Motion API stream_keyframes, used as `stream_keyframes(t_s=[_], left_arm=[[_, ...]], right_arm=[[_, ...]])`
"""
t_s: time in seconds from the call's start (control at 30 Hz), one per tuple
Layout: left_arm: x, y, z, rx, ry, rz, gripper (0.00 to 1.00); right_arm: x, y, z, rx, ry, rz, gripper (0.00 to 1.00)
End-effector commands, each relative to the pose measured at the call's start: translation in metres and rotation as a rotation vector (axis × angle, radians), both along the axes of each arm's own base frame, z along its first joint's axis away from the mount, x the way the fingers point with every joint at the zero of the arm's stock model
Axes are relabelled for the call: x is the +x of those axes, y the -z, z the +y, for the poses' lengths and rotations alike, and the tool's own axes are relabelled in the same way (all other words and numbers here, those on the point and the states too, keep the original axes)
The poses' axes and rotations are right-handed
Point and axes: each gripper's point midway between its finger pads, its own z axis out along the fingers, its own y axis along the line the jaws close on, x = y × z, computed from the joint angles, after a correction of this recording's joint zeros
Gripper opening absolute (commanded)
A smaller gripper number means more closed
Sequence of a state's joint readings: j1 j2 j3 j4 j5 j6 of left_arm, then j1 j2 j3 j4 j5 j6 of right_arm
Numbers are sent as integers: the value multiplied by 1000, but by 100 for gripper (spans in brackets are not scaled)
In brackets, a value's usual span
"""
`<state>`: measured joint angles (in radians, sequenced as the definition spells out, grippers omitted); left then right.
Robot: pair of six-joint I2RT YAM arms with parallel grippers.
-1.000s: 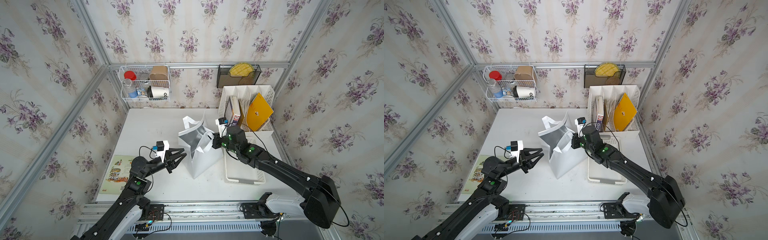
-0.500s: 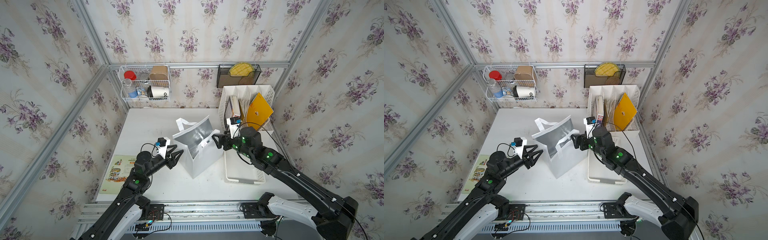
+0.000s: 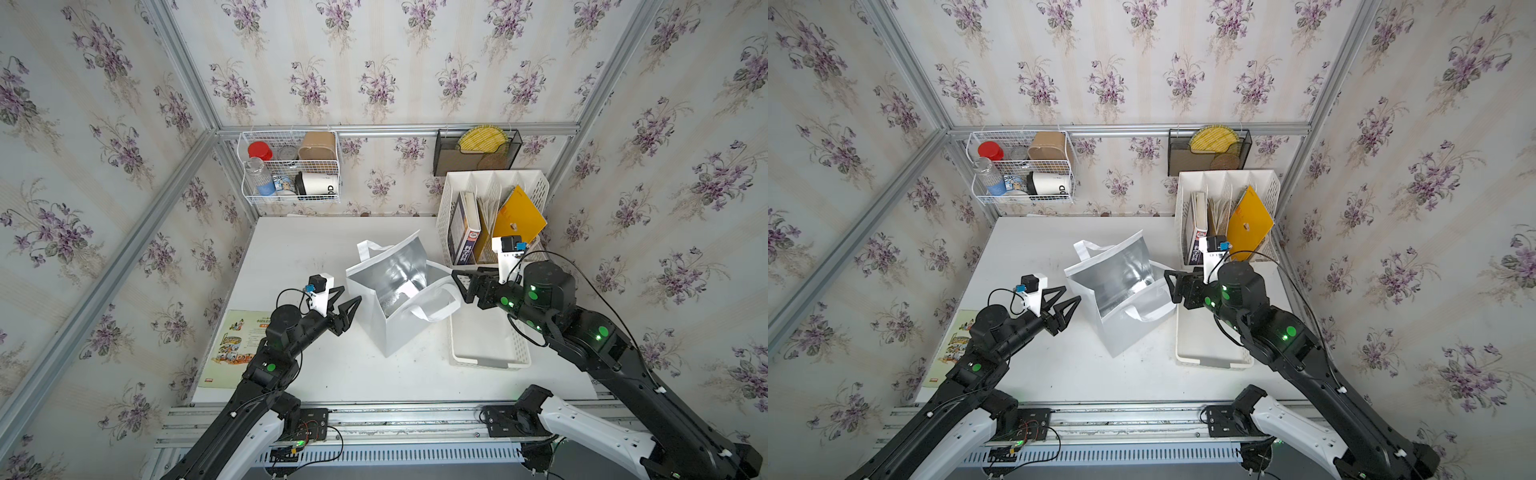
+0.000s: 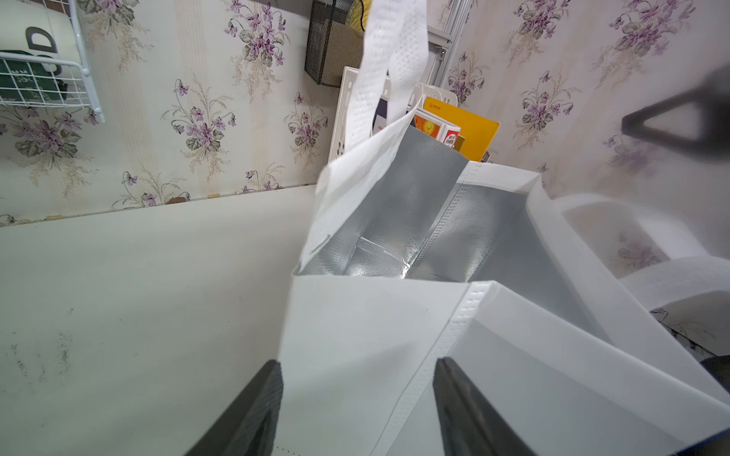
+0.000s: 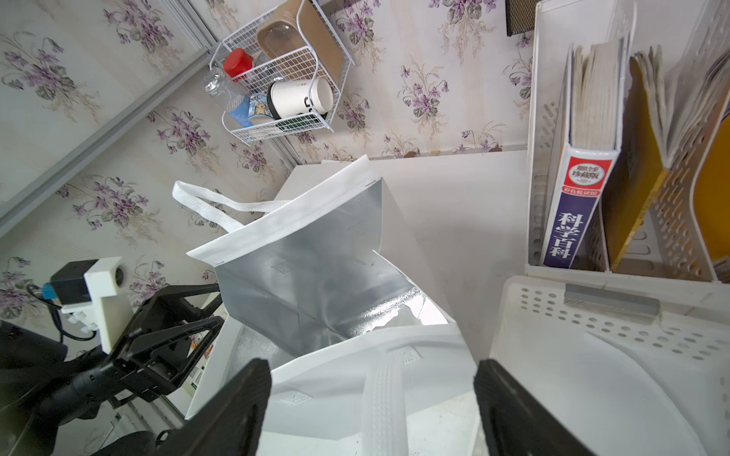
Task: Place the ice pack in the delivery bag
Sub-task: Close the delivery bag at the center of the board.
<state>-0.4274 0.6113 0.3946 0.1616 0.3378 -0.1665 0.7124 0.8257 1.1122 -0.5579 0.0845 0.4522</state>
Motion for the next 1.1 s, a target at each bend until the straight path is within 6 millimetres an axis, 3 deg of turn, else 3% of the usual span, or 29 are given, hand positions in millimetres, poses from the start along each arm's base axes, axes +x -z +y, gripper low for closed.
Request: stream_keyframes(t_s=[0.0,0.13,0.3,0.47,0.67,0.9,1.07], left_arm=[[2,-5,1,5,-6,-21,65],[8,-7,3,17,-35,-20,65],[17,-8,8,43,-79,-10,66],[20,-13,7,47,-80,-26,68],[19,-18,-3,27,-5,-46,71],[17,-22,-10,-14,80,-73,71],[20,-21,-18,-21,141,-67,71]], right_arm=[[-12,-12,5,88,-38,31,84],[-15,-20,34,157,-138,91,81],[-34,-12,94,106,-215,117,82],[-46,7,125,60,-218,146,83],[-44,57,126,39,-142,253,83],[-40,73,101,127,-24,278,88],[-37,68,94,171,21,273,90]])
